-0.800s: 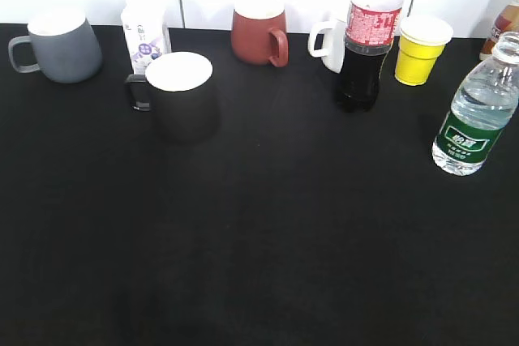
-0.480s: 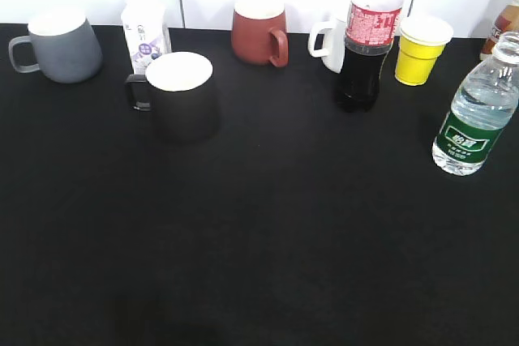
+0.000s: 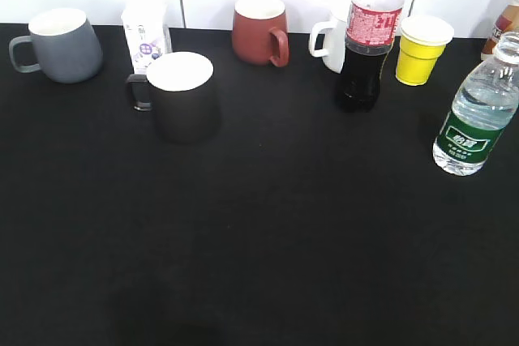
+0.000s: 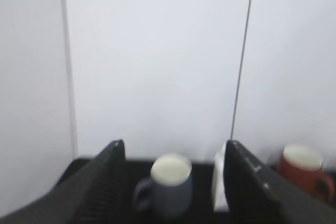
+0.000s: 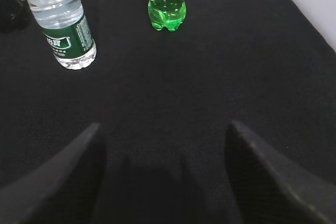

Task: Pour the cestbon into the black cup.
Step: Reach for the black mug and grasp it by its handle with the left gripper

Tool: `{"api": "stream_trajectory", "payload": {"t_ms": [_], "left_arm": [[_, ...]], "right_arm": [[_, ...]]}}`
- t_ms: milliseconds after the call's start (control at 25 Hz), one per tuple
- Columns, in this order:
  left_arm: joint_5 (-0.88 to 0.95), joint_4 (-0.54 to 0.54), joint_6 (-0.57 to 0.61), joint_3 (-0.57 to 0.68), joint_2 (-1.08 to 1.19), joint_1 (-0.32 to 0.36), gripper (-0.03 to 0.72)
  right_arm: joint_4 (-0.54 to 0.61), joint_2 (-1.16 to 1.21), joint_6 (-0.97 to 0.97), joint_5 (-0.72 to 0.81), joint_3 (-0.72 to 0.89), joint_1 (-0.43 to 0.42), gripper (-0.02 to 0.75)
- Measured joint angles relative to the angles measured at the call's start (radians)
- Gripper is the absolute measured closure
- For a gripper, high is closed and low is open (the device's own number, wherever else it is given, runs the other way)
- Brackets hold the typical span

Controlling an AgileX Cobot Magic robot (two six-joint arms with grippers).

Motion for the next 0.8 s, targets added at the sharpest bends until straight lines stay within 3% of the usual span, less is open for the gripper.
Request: {"api": "stream_trajectory", "payload": {"t_ms": [80,200,360,440,520,640,800], "left_arm": [[-0.132,-0.012,0.007,0.001,0.136,-0.036,0.241],[-0.361,-0.021,0.008,0.039,0.404,-0.147,0.241],[-0.730,-0.061,0.008,0.257,0.622,-0.232,0.241],[-0.913,-0.063,0.005,0.361,0.764,-0.242,0.241],[-1.067,-0.046,0.003,0.388,0.931,-0.242,0.241],[-1.400,0.103,-0.049,0.387,1.175,-0.243,0.246],[-1.447,0.159,-0.098,0.306,1.385,-0.243,0.248]], "right_arm": [[0.000,0.000,0.000,0.000,0.000,0.000,0.204],[0.000,0.000,0.000,0.000,0.000,0.000,0.204],[0.000,0.000,0.000,0.000,0.000,0.000,0.204],[0.000,0.000,0.000,0.000,0.000,0.000,0.204],[0.000,0.000,0.000,0.000,0.000,0.000,0.204],[0.000,0.000,0.000,0.000,0.000,0.000,0.204],[0.000,0.000,0.000,0.000,0.000,0.000,0.204]]}}
